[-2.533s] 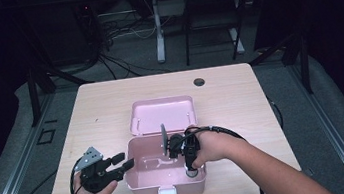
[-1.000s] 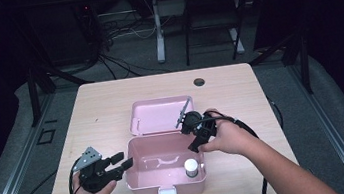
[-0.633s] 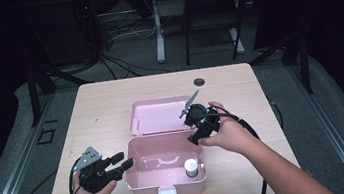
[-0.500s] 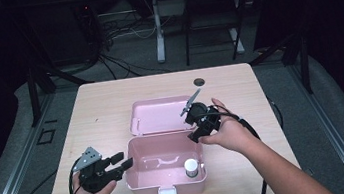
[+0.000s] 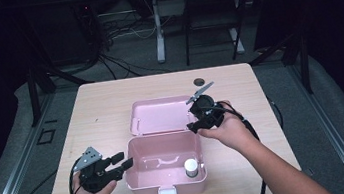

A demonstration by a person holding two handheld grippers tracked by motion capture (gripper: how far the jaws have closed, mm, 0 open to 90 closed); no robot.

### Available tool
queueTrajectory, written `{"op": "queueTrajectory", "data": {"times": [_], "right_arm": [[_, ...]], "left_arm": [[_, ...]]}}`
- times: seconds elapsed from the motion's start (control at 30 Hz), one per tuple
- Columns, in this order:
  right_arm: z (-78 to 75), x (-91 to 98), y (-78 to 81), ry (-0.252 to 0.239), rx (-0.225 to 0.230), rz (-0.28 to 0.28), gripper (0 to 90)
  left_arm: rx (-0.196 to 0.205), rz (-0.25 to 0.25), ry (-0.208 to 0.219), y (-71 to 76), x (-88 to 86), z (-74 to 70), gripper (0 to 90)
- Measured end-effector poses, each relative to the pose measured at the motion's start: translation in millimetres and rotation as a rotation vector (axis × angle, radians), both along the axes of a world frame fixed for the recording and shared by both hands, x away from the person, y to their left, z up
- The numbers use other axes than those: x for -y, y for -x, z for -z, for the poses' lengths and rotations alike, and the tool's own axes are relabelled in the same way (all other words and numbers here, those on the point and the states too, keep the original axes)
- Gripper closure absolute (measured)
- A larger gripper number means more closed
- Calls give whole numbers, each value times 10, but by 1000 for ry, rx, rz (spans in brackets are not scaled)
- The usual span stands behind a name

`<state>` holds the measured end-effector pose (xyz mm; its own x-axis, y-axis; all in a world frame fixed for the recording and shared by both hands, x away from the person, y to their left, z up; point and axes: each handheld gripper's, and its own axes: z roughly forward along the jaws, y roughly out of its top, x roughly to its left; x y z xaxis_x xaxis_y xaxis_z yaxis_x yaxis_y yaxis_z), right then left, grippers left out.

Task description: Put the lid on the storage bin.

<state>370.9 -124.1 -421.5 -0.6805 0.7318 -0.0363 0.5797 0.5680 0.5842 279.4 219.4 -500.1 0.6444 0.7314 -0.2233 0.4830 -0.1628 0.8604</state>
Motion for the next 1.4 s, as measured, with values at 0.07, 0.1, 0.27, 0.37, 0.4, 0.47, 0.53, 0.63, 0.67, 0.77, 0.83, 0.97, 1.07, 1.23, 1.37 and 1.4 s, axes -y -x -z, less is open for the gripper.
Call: {"op": "queueTrajectory", "data": {"times": [0.07, 0.1, 0.27, 0.37, 0.4, 0.47, 0.53, 0.63, 0.67, 0.77, 0.83, 0.97, 1.07, 1.23, 1.37, 1.4], "right_arm": [[2, 15, 1, -6, 20, 15, 528], [4, 20, -2, -8, 26, 22, 535], [9, 53, -31, -93, 45, 82, 556], [21, 59, -65, -116, 53, 117, 564], [30, 61, -81, -118, 56, 129, 564], [47, 60, -101, -122, 61, 145, 565], [66, 59, -127, -130, 52, 157, 563], [100, 48, -173, -135, 54, 176, 560], [103, 45, -185, -135, 53, 184, 561], [114, 38, -225, -144, 64, 199, 570], [120, 38, -255, -146, 71, 209, 579], [150, 54, -331, -142, 81, 250, 601], [174, 64, -382, -151, 77, 273, 608], [211, 66, -456, -161, 56, 299, 614], [238, 53, -505, -165, 47, 315, 616], [247, 49, -523, -164, 48, 317, 616]], "left_arm": [[0, 1, -1, 0, 1, 1, 538], [0, 1, -4, 1, 3, -1, 540], [1, 5, -8, 4, 6, -5, 549], [4, 12, -11, 3, 8, -6, 559], [4, 13, -11, 4, 9, -6, 562], [2, 15, -8, 5, 12, -7, 572], [0, 18, -10, 11, 18, -10, 582], [6, 28, -19, 15, 29, -10, 594], [7, 32, -22, 15, 30, -11, 597], [8, 33, -24, 14, 31, -11, 604], [7, 33, -24, 14, 28, -11, 606], [10, 35, -28, 16, 28, -14, 610], [10, 36, -28, 16, 27, -15, 612], [8, 35, -22, 17, 26, -12, 613], [9, 36, -22, 16, 25, -12, 613], [7, 34, -20, 18, 27, -11, 613]]}}
